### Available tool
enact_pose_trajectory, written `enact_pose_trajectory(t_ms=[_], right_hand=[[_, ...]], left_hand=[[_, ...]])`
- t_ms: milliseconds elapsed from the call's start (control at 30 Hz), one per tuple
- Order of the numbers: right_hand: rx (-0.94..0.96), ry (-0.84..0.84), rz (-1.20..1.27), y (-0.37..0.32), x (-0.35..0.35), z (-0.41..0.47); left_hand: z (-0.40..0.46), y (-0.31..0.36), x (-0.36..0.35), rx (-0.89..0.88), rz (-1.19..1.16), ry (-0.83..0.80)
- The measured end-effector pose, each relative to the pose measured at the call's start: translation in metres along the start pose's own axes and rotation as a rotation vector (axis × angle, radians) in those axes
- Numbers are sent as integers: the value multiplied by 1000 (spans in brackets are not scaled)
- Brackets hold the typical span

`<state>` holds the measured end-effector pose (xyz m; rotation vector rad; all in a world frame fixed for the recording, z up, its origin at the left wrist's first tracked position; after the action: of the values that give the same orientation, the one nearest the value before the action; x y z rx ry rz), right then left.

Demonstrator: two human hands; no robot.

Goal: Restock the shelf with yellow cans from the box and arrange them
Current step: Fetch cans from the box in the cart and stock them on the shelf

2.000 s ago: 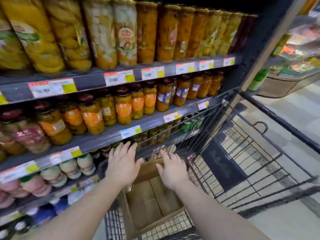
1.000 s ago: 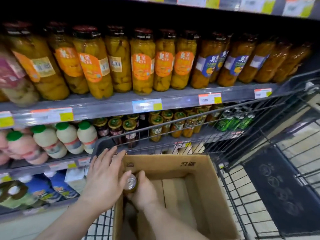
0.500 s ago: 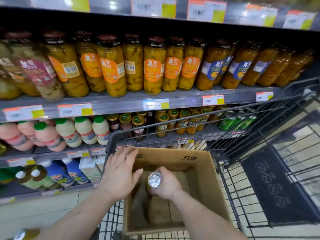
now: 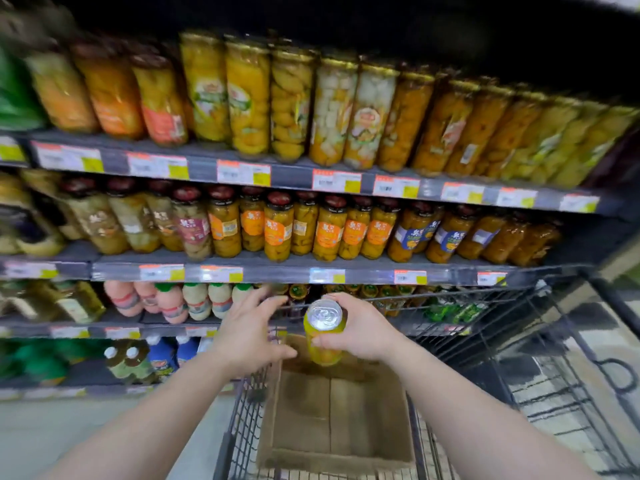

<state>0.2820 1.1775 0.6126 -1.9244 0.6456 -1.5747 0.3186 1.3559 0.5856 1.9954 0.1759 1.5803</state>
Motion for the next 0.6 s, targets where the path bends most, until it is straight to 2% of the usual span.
enact_pose_trajectory(t_ms=[133, 267, 433, 600], right_hand=[[128, -15, 21, -82, 4, 27], [274, -62, 82, -177, -34, 54], [452, -212, 100, -314, -133, 79], [550, -348, 118, -448, -266, 93]], left_hand=[[-26, -32, 57, 84, -155, 96], [-72, -91, 105, 150, -423, 152], [-143, -199, 175, 260, -598, 278], [-234, -341, 251, 397, -535, 426]])
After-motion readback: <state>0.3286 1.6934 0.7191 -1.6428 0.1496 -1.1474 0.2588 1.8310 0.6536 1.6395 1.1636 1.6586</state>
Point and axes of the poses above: each hand's wrist, its own z-axis towards the middle knuckle, its own x-axis out of the back of the hand, y = z × x, the point moved 7 cm from there along z, towards the middle knuckle, and after that the axes turned 6 degrees about x, right-handed, at the moved point
